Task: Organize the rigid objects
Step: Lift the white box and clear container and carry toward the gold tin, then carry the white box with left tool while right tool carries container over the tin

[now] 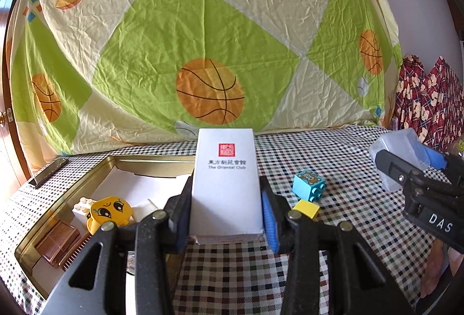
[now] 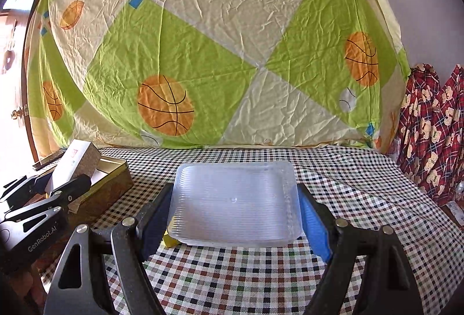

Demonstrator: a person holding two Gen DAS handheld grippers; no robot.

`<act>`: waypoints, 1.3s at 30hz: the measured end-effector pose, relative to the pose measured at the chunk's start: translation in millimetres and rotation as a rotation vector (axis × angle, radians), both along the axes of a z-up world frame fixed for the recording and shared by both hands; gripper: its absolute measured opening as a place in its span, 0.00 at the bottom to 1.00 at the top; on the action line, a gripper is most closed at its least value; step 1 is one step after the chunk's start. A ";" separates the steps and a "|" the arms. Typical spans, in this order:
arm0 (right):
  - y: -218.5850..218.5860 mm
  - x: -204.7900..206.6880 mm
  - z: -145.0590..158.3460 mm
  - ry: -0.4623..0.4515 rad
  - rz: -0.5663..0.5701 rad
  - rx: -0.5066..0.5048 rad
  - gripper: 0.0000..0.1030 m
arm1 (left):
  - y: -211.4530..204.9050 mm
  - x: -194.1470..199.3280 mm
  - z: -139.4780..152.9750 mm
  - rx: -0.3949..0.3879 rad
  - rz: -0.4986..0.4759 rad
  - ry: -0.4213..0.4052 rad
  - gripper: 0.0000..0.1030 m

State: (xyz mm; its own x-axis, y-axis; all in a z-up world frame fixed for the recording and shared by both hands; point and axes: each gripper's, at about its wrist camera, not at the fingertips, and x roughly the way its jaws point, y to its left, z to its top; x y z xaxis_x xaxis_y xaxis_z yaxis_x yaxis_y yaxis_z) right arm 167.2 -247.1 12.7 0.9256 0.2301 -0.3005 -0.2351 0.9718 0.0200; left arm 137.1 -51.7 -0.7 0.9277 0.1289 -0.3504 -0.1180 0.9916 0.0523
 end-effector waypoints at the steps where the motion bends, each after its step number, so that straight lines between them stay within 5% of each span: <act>1: 0.4 -1.3 0.5 -0.005 0.001 0.000 0.80 | 0.2 -1.8 0.4 0.000 0.000 -0.005 0.39; 39: 13.2 -15.9 3.2 -0.010 0.021 0.039 0.80 | 17.8 -36.5 5.3 -0.050 -0.016 -0.081 0.39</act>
